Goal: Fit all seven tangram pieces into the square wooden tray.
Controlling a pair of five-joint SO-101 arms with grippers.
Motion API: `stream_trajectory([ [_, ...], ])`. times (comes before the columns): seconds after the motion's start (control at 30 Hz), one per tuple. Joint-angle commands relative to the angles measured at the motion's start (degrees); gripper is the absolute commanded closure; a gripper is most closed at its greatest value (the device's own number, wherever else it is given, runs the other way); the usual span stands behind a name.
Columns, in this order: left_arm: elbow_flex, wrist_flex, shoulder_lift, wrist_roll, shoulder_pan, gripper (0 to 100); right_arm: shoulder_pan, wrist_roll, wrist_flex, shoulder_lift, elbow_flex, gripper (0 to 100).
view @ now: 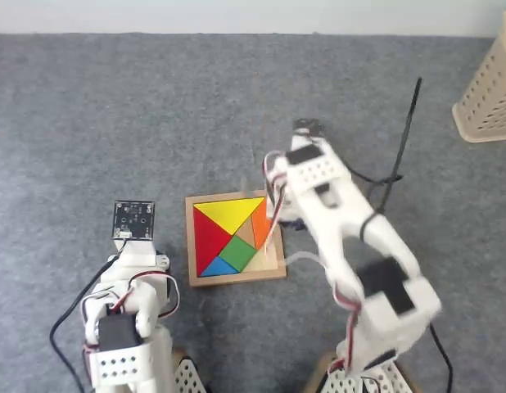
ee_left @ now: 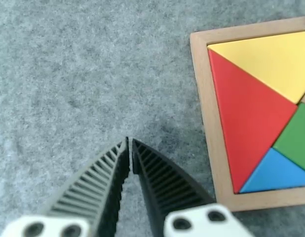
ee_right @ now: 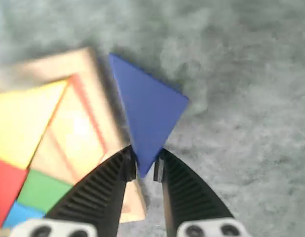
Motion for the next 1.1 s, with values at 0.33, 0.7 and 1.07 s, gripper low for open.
stream_trajectory([
  [0.33,-0.31,0.26,-0.62,-0.35,0.0,99,-10.42,12.22,-9.01,-23.16,21.27,95.7],
  [0.7,-0.31,0.26,-0.62,-0.35,0.0,99,1.89,32.26,-9.01,-12.62,6.95,72.5],
  [1.07,-0.31,0.26,-0.62,-0.35,0.0,99,1.89,37.1,-9.01,7.96,-5.54,72.7],
])
